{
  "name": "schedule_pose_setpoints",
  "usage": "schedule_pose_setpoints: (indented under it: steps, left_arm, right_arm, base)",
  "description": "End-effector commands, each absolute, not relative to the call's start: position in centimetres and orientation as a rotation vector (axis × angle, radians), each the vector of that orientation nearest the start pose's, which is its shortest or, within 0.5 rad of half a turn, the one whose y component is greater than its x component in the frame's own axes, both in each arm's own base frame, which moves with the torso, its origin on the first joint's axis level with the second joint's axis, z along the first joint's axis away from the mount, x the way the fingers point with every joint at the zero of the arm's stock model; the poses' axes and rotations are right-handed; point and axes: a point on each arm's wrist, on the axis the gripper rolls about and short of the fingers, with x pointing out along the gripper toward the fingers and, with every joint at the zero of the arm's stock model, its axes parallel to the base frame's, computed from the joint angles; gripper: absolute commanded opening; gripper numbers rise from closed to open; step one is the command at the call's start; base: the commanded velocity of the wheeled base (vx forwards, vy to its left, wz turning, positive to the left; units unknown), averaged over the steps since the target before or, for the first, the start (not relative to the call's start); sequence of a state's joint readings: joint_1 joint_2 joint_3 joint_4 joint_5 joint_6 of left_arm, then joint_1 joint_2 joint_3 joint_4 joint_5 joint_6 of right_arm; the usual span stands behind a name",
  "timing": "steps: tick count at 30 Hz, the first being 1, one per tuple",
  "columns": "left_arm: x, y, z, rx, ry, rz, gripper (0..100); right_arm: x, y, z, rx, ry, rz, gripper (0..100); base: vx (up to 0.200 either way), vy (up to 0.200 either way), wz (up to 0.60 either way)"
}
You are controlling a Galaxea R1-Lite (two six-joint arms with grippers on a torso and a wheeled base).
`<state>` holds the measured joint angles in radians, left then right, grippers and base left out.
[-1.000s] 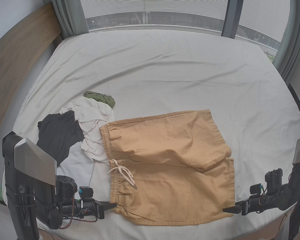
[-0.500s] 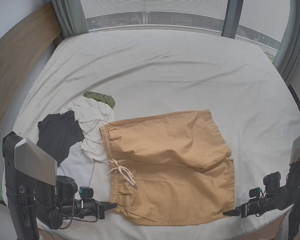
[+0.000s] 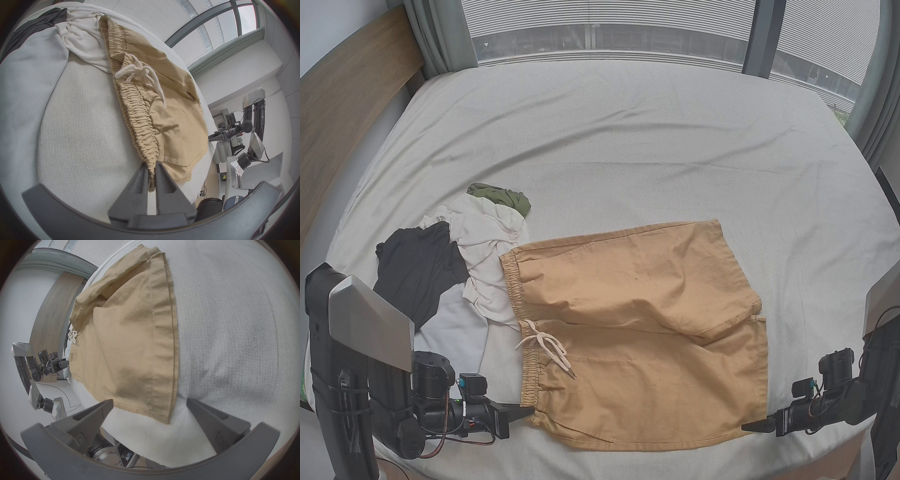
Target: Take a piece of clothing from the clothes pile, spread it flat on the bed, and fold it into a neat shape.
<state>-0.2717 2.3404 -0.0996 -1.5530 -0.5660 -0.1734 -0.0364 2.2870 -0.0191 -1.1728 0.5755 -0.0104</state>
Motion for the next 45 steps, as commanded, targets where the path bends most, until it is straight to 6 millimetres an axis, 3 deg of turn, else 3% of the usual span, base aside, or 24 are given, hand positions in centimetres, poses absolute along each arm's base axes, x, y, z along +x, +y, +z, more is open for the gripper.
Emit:
schedule_pose_setpoints:
  steps: [1,10,19,24,45]
  left_arm:
    - [22.4,-7.5,-3.0,-0.26,0.762,-0.743,0]
    - [22.4,-7.5,-3.0,-0.26,0.76,-0.743,0]
    - [22.2,-7.4,-2.2,-0.267,0.742,-0.744,0]
    - [20.8,-7.0,-1.1,-0.296,0.759,-0.782,0]
    - [18.9,-6.3,-0.5,-0.32,0.893,-0.75,0]
  right_arm:
    - [18.1,0.7,-4.8,0.351,1.102,0.503,0]
    - [18.2,0.5,-4.5,0.367,1.081,0.518,0]
    - [17.2,0.1,-1.2,0.381,1.019,0.532,0]
    - [16.6,0.1,0.0,0.37,1.005,0.537,0]
    - [15.6,0.3,-0.6,0.382,1.108,0.543,0]
  base:
    - [0.0,0.0,0.0]
    - [0.0,0.0,0.0]
    - [0.0,0.0,0.0]
    - [0.0,0.0,0.0]
    - [0.0,0.0,0.0]
